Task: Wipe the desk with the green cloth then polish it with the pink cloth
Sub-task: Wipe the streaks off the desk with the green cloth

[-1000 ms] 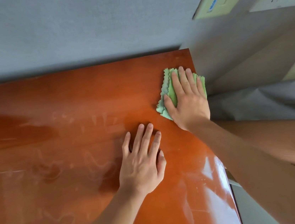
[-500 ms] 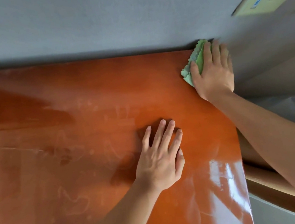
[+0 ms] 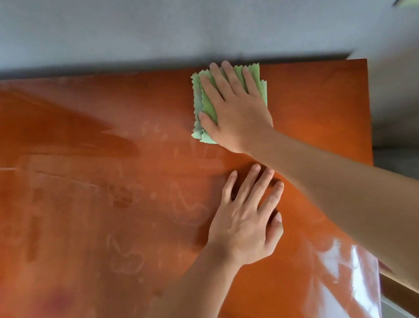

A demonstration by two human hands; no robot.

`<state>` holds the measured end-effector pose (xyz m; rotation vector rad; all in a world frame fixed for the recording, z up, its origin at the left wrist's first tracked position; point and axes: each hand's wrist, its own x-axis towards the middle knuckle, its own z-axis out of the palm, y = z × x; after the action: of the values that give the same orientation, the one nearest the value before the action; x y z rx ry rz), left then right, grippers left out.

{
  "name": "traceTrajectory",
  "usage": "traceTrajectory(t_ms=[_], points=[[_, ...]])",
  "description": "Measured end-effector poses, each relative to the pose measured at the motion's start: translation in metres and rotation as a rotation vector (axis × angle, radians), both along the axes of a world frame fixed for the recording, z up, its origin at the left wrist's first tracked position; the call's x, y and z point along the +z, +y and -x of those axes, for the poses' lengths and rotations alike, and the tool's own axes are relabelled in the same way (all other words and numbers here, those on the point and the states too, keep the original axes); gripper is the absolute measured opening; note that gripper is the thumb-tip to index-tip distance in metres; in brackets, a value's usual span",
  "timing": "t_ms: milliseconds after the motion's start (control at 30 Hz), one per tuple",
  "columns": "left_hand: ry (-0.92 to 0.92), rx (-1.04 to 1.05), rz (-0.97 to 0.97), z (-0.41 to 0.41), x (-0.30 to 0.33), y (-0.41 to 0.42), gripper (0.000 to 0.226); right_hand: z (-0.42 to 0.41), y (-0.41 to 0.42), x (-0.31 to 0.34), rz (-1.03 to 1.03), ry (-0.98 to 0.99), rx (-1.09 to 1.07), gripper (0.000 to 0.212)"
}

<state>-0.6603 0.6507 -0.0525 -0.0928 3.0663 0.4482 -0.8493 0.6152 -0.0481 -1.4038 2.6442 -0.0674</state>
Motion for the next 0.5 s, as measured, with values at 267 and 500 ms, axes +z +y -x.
traceTrajectory(t_ms=[267,500], points=[[-0.017,0.009,0.000,-0.001,0.002,0.002,0.054,-0.002,0.000,-0.002,0.013,0.011,-0.009,0.074],[-0.003,0.011,-0.030,-0.003,0.008,0.002,0.048,-0.028,0.000,0.000,0.012,0.019,-0.001,0.073]])
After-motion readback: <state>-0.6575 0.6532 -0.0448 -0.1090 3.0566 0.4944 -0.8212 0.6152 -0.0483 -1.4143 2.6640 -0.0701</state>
